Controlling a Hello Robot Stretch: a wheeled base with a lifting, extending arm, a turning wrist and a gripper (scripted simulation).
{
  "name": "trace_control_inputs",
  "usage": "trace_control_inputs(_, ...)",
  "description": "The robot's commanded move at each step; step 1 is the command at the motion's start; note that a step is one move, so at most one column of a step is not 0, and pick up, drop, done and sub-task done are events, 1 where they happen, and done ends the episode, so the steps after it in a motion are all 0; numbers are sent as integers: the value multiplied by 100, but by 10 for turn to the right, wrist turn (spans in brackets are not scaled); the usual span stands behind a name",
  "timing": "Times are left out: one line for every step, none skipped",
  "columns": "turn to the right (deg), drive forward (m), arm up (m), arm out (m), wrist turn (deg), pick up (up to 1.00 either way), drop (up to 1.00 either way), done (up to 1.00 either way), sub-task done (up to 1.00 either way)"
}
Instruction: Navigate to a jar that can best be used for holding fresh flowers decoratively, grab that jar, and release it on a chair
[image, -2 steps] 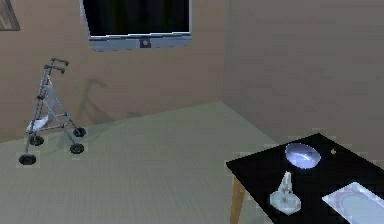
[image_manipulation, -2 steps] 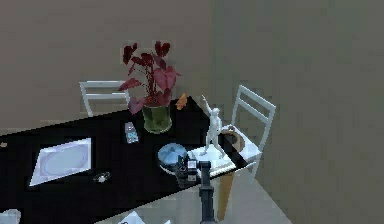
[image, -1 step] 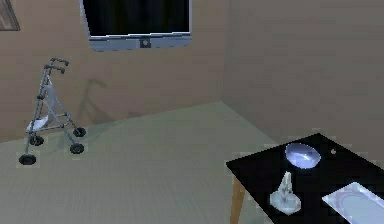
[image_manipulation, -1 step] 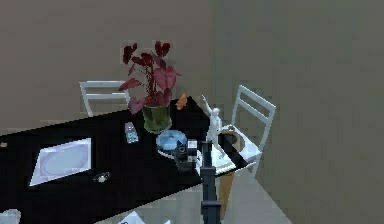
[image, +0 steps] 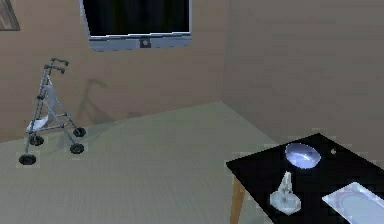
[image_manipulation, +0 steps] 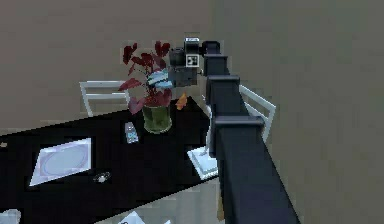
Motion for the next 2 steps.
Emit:
trace_control_inputs(0,0,0,0,-450,0,0,0,0)
trace_control_inputs(0,0,0,0,-450,0,0,0,0)
